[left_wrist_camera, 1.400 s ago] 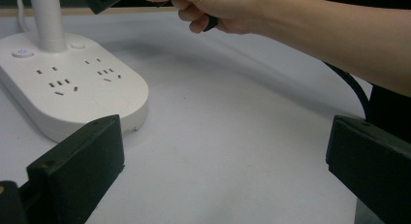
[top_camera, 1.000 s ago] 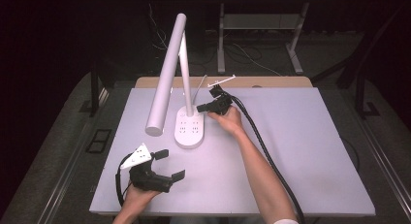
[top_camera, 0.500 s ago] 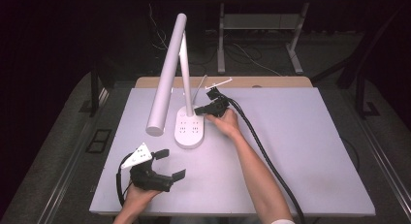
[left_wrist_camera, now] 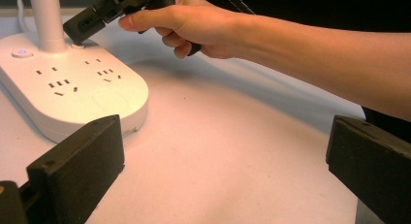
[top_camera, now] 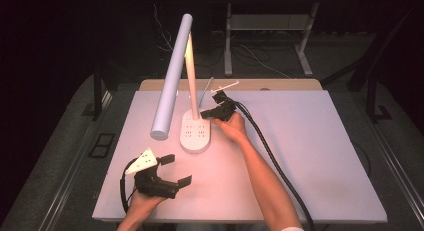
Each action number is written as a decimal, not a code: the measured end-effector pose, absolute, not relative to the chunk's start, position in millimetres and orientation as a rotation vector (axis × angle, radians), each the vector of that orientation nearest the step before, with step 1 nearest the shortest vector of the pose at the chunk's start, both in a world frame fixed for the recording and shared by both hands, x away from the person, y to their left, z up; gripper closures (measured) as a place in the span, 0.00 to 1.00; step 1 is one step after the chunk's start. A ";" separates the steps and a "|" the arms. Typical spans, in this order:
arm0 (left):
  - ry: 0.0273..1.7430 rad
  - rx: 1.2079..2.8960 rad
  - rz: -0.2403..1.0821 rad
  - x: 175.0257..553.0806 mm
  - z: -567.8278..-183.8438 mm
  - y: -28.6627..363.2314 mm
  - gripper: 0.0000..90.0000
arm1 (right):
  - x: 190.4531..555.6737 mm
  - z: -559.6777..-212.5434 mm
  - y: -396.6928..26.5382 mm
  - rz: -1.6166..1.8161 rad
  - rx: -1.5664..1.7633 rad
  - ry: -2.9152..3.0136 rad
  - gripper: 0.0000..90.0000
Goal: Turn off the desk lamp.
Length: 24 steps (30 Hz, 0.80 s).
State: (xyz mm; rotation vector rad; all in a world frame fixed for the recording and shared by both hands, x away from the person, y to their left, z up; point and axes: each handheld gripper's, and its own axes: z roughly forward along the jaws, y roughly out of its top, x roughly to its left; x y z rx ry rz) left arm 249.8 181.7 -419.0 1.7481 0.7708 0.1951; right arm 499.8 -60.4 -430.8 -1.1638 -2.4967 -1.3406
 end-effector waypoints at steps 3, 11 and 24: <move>0.771 1.748 0.195 249.9 -419.0 181.8 0.00 | 499.8 -430.7 -60.0 -1.342 -1.169 -2.494 1.00; 0.769 1.751 0.195 250.2 -419.3 181.1 0.00 | 500.1 -431.9 -61.6 -1.346 -1.170 -2.486 1.00; 0.765 1.756 0.194 250.3 -419.1 181.7 0.00 | 496.7 -432.3 -60.9 -1.356 -1.159 -2.525 1.00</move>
